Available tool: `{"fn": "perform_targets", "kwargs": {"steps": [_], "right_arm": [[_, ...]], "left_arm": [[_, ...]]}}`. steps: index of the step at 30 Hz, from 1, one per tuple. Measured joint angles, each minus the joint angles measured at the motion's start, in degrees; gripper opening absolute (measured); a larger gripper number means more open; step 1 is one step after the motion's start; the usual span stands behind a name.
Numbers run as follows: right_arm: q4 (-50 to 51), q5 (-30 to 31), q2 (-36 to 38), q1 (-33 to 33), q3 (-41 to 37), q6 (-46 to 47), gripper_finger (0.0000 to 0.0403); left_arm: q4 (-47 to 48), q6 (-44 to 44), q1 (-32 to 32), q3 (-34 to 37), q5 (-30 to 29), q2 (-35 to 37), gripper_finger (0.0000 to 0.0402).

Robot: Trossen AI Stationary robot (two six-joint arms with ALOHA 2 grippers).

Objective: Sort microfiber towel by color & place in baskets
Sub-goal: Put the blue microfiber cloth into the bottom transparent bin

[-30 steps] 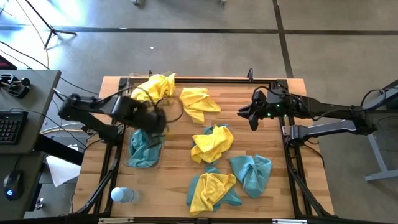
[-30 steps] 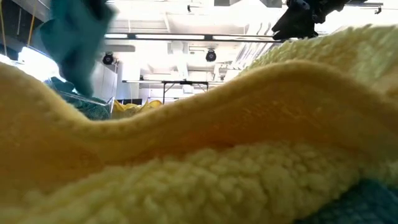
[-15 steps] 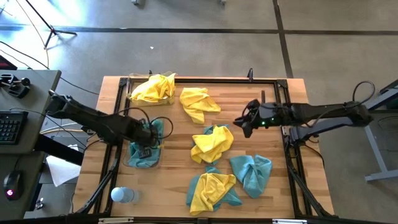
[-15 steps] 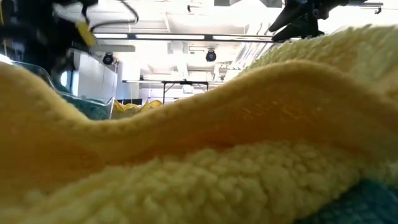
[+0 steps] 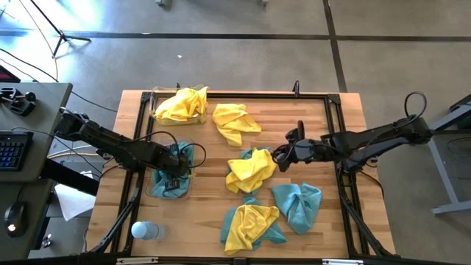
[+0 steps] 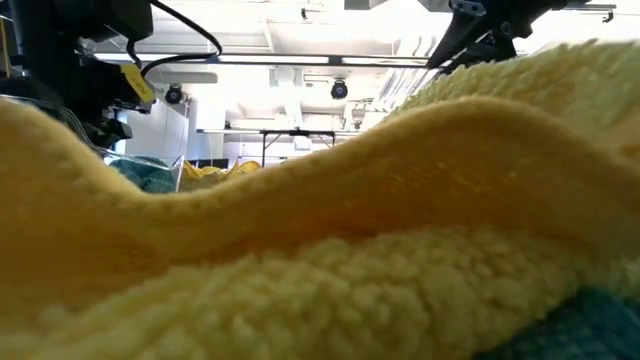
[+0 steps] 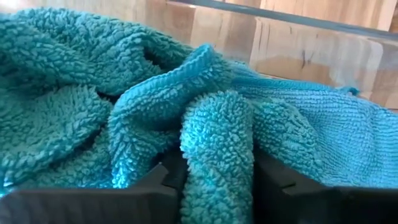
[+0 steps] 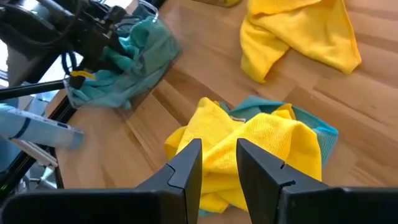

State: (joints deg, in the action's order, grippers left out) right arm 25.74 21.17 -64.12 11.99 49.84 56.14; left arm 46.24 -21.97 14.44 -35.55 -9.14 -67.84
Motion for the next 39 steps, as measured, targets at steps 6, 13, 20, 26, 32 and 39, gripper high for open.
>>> {"fn": "perform_targets", "kwargs": {"steps": [6, 13, 20, 26, 32, 39], "right_arm": [[0.02, 0.48, -2.33, 0.92, -0.02, 2.18, 0.0093], [0.04, 0.46, -3.76, 0.81, -0.04, 2.37, 0.0093], [1.61, 2.84, -3.80, 0.77, -0.04, 2.47, 0.0093], [12.17, 3.10, -4.76, -0.08, -0.07, 9.09, 0.0093], [15.60, 3.95, -5.72, -0.37, -0.09, 8.98, 0.0093], [15.05, 5.82, -6.40, -0.37, -0.09, 3.11, 0.0093]], "left_arm": [[2.23, -0.41, -0.02, -1.50, 0.12, -0.11, 0.0140], [13.61, -0.90, -0.02, -10.94, -0.82, -0.12, 0.0145], [21.60, -3.57, -0.04, -19.77, -1.02, -0.12, 0.0145], [26.37, -4.99, -0.04, -25.17, -1.06, -0.08, 0.0145], [26.73, -5.50, -0.07, -28.56, -3.98, 0.31, 0.0145], [28.78, -5.98, -0.11, -29.90, -3.94, 0.38, 0.0145]]}}
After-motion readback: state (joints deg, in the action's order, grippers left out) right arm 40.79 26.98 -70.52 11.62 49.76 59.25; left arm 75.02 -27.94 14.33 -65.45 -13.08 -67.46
